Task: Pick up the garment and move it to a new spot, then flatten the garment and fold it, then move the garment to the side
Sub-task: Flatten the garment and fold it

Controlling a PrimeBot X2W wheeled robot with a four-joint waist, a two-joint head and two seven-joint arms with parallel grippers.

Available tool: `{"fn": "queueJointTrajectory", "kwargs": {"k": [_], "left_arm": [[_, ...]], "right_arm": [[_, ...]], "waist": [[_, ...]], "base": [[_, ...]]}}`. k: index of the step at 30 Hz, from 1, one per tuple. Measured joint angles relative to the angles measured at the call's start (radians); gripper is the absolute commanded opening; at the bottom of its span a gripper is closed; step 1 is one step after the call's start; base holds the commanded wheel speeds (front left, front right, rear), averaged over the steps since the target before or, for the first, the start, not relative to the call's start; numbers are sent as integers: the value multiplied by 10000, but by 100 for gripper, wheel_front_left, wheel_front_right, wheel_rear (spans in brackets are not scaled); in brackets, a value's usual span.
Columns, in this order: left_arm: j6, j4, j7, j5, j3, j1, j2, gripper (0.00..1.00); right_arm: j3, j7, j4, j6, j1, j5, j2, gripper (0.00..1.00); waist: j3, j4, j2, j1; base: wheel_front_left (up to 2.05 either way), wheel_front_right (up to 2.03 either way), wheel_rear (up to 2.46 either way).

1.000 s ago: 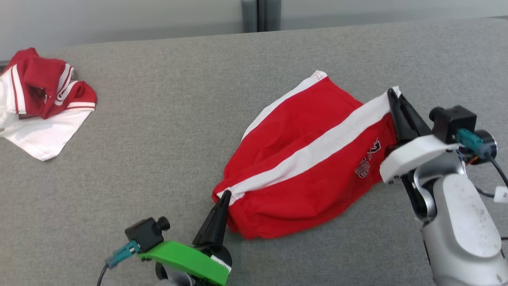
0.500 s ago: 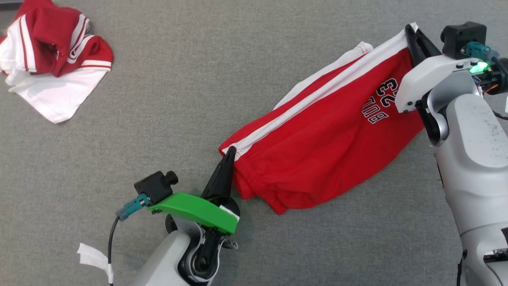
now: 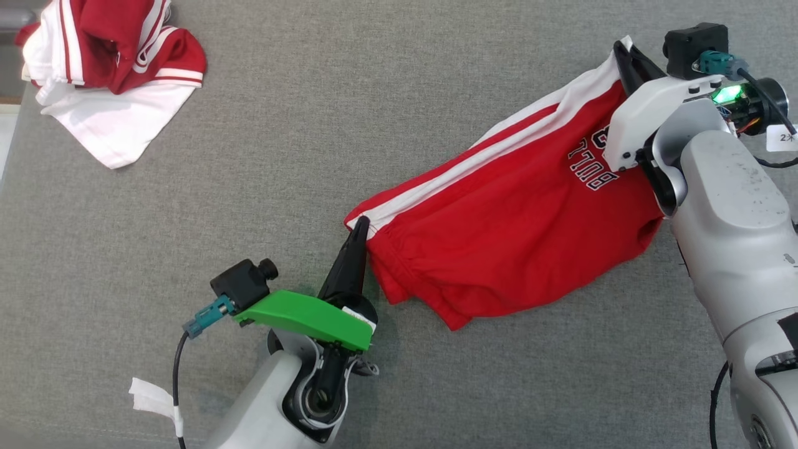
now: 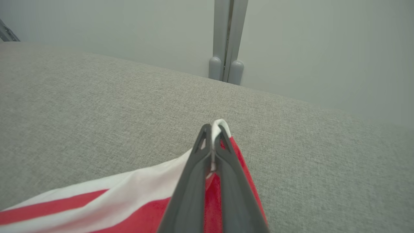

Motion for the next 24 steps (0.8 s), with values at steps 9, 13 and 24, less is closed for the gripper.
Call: {"fn": "queueJointTrajectory", "kwargs": {"k": [9,13,24], "left_arm": [[61,-130,17,378,-148,243,516,100],[314,-441,4,1045,-211,481,966,100],[1195,-2345,-58,2997,1973,1770,1916,100]], "right_arm": [[811,-502,846,0,-410,627,-234,100],[1175,-656,1064,0,-470,938,-351,100],[2717,-117,1072,0,308,2245,-1246,100]], "waist": [[-315,-24,0,0],[-549,-62,0,0],[-1531,-83,0,0]], "base": [[0,0,0],[0,0,0],[0,0,0]]}}
